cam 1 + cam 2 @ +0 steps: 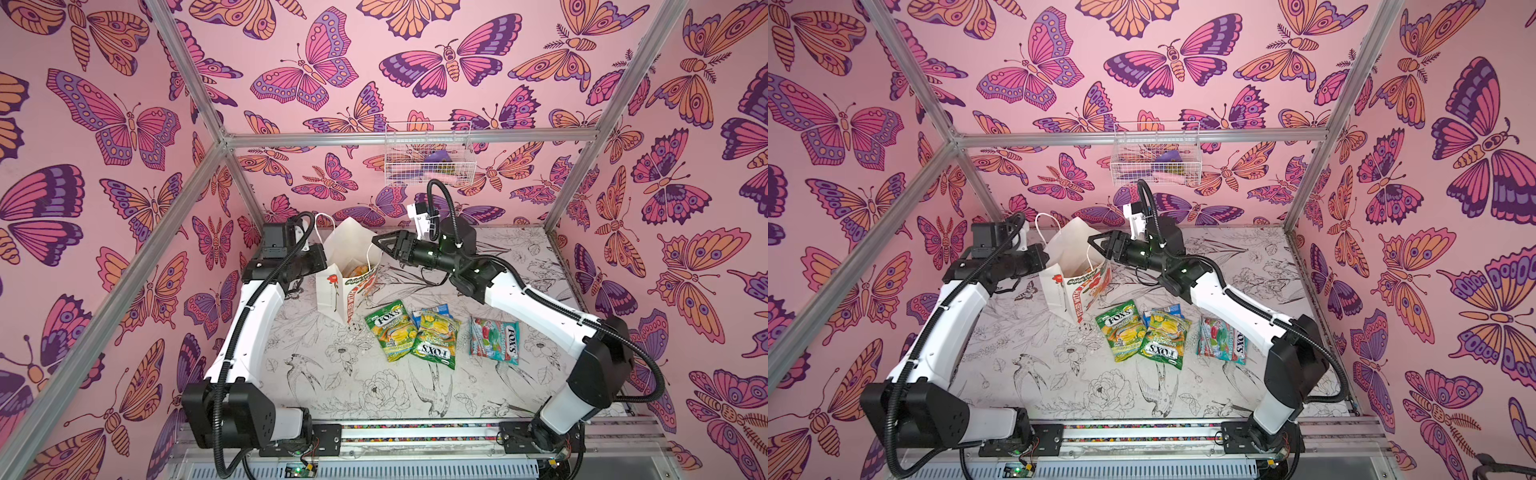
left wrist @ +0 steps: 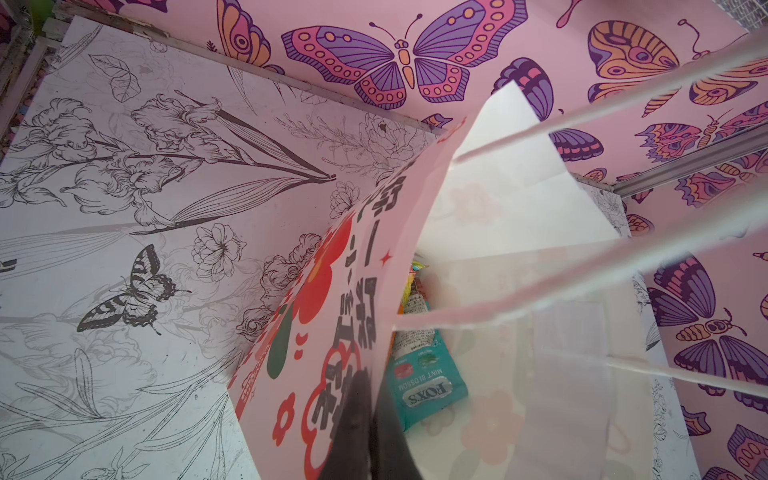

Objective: Place the snacks into the paper bag
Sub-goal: 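Raise the open right gripper out of the paper bag, then move the right gripper back toward the teal Fox's Mint Blossom pack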

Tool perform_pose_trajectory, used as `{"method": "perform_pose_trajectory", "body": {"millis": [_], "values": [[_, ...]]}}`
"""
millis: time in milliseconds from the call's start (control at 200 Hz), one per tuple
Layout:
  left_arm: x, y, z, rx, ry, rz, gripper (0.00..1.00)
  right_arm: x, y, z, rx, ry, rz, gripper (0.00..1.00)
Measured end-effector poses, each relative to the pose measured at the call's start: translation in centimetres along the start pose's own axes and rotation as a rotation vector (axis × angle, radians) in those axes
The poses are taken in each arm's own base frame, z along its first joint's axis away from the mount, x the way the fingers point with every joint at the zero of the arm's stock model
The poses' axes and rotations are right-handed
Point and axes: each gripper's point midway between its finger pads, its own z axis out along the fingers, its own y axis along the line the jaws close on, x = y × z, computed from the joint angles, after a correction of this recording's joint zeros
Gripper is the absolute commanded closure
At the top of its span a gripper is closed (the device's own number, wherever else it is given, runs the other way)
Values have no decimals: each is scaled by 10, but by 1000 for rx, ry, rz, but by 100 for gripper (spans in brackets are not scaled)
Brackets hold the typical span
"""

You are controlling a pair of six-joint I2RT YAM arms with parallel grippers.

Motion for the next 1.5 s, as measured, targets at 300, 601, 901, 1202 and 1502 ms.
{"method": "perform_pose_trajectory", "body": {"millis": [300,601,901,1202,1502], "values": [[1,-2,0,12,4,0,100,0,-16,40,-55,14,103,51],[1,-4,0,23,8,0,100,-7,13,44,-143,-6,124,92],[3,-6,0,34,16,-1,100,-5,17,36,-154,-13,130,98],[6,-10,2,61,33,-4,100,2,13,14,-105,-30,96,95],[8,-11,7,74,47,-7,100,-2,9,7,-85,-59,75,62]]}}
